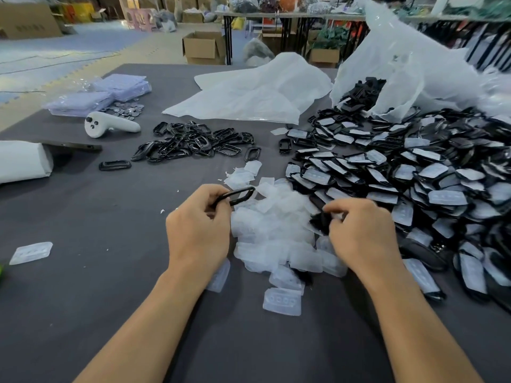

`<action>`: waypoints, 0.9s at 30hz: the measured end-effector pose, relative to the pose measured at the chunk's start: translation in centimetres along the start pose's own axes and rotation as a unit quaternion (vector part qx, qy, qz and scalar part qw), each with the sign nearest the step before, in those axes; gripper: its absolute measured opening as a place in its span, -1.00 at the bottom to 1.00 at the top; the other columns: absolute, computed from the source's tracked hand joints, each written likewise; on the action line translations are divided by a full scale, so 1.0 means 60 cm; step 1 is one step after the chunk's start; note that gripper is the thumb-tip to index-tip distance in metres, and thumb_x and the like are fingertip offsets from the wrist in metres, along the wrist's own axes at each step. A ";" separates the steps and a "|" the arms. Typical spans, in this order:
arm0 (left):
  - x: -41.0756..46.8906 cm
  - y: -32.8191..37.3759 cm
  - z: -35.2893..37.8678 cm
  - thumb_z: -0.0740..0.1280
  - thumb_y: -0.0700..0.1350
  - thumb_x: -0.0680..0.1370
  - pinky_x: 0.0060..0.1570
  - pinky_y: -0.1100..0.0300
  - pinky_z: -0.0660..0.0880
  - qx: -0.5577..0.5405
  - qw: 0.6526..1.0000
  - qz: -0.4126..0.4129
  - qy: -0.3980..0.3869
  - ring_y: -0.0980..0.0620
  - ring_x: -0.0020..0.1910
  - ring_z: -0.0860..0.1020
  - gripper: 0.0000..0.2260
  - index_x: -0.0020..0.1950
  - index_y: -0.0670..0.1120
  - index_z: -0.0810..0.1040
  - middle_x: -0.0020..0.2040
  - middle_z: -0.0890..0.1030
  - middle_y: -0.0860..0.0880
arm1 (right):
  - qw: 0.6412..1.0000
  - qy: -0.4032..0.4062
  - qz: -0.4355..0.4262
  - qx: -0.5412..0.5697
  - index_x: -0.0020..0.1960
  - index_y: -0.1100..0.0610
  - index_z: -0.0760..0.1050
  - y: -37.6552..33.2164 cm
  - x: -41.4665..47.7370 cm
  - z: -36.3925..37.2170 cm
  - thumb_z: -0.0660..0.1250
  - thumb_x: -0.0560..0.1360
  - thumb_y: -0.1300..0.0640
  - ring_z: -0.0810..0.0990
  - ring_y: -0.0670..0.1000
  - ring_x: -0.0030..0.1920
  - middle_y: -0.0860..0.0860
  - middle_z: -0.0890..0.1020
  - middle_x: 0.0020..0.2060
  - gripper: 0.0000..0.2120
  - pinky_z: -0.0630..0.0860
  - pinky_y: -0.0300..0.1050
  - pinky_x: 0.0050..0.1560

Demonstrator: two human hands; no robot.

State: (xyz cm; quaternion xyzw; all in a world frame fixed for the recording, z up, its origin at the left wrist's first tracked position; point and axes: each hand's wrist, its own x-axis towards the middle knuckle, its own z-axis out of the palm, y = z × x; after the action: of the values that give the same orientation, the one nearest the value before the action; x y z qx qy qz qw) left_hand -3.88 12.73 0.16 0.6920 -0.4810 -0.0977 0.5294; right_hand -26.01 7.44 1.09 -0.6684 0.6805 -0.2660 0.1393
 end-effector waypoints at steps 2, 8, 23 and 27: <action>0.005 -0.004 0.002 0.42 -0.18 0.56 -0.14 0.57 0.39 -0.011 1.000 -0.011 -0.003 0.36 -0.17 0.61 -0.69 -0.14 0.29 0.59 -0.19 0.64 0.44 | 1.000 -0.022 -0.005 -0.006 0.14 -0.10 0.70 0.004 -0.009 0.003 0.31 0.48 0.30 0.67 0.12 0.05 0.02 0.74 0.05 -0.59 0.63 0.03 0.16; 0.011 -0.019 0.005 0.43 -0.17 0.53 -0.31 0.51 0.42 -0.046 0.996 -0.075 -0.023 0.21 -0.26 0.65 -0.75 -0.14 0.22 0.66 -0.26 0.70 0.28 | 1.000 -0.004 -0.028 0.001 0.12 -0.10 0.68 0.012 -0.008 0.008 0.42 0.52 0.05 0.64 0.10 0.05 -0.03 0.72 -0.03 -0.80 0.62 0.04 0.12; 0.055 -0.010 0.045 0.46 -0.16 0.50 -0.19 0.21 0.66 -0.113 0.989 -0.088 -0.018 0.11 -0.34 0.67 -0.77 -0.13 0.20 0.73 -0.30 0.72 0.15 | 0.958 0.038 -0.146 0.246 -0.10 0.05 0.62 -0.106 0.013 0.091 0.31 0.59 0.12 0.66 -0.02 -0.33 -0.05 0.67 -0.40 -0.86 0.60 0.02 -0.22; 0.085 -0.013 0.071 0.44 -0.20 0.51 -0.10 0.00 0.71 -0.167 0.979 -0.118 0.002 0.07 -0.29 0.73 -0.80 -0.13 0.12 0.73 -0.28 0.74 0.09 | 0.935 0.006 -0.101 0.341 -0.15 0.03 0.59 -0.147 0.050 0.118 0.33 0.55 0.18 0.67 -0.07 -0.35 -0.09 0.70 -0.39 -0.87 0.64 0.02 -0.20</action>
State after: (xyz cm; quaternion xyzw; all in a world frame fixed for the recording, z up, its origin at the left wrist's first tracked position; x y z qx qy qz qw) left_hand -3.51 6.06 -0.35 0.6454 -0.3721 -0.2371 0.6235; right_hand -14.95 3.56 0.61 -0.6444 0.4791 -0.4982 0.3272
